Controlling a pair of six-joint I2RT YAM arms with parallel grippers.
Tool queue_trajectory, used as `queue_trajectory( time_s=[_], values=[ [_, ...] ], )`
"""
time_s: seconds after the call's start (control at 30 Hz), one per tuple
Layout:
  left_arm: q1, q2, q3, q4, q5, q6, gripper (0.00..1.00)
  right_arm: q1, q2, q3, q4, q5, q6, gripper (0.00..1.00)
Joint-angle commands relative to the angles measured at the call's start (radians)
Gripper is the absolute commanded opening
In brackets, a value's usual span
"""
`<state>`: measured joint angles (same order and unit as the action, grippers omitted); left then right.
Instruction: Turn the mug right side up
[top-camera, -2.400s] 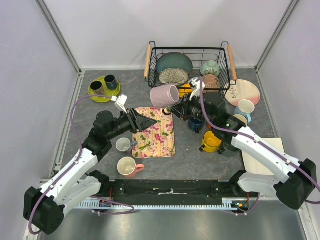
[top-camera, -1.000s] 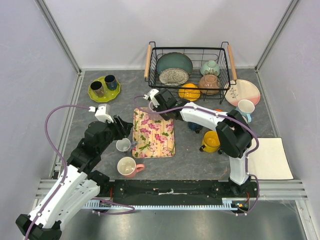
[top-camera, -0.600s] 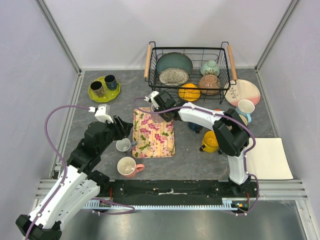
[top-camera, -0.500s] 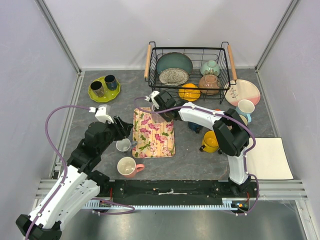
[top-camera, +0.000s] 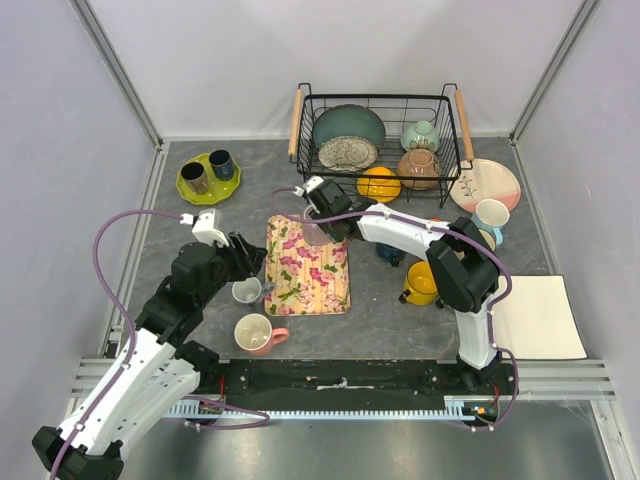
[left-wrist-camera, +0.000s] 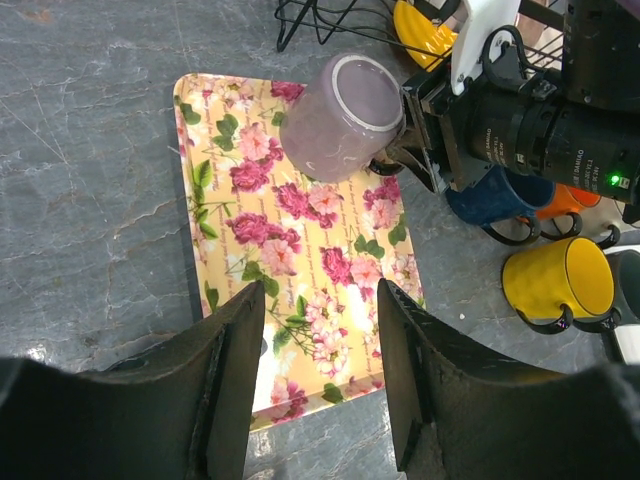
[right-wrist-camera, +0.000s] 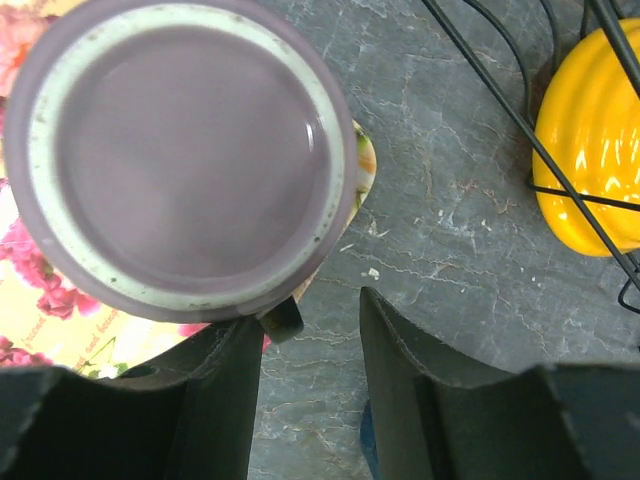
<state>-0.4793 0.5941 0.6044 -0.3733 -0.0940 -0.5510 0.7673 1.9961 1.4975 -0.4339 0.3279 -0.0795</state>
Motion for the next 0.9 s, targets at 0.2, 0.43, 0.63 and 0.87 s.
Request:
queue_trajectory(
  time_s=[0.2,0.43,0.63,0.87],
  values=[
    [-0.002,0.013,0.008,0.005,0.023,0.037,0.55,-0.031,-0.025,0.009,0.073,0.112,0.038,0.48],
    [-0.001,0.019,0.017,0.001,0.014,0.046,0.55,-0.046,0.0,0.046,0.096,0.158,0.037,0.48],
    [-0.002,0.029,0.021,-0.004,0.016,0.046,0.56,-0.048,-0.017,0.035,0.106,0.155,0.046,0.48],
    [-0.002,0.029,0.026,-0.003,0.02,0.046,0.56,-0.01,-0.135,-0.032,0.103,0.132,0.076,0.52]
  ],
)
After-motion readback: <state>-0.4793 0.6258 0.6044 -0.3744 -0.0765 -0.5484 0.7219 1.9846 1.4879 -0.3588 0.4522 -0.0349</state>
